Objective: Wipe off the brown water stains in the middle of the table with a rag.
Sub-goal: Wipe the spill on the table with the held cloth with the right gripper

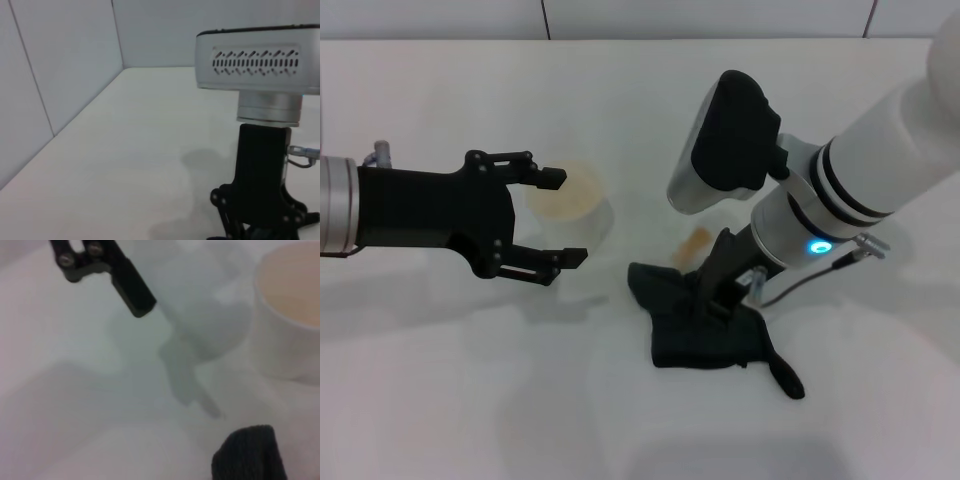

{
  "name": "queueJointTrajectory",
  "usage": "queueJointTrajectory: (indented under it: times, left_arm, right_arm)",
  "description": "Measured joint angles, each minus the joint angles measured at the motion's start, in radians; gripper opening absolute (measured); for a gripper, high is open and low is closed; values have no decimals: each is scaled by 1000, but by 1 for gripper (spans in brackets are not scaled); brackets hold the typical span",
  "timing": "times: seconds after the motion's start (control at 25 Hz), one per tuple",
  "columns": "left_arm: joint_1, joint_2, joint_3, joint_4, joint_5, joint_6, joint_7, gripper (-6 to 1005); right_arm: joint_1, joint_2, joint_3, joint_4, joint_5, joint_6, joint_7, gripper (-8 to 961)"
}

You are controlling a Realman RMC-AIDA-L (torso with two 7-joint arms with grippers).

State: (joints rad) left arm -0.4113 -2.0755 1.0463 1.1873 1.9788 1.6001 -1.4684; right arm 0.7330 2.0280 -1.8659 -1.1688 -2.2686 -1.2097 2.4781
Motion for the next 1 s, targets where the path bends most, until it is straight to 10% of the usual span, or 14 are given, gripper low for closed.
queueJointTrajectory:
  times: [1.0]
  left_arm:
    - [-1, -1, 0, -17, -7, -26, 0, 890]
  right_arm:
    - [61, -5, 209, 156, -163, 109, 54, 120]
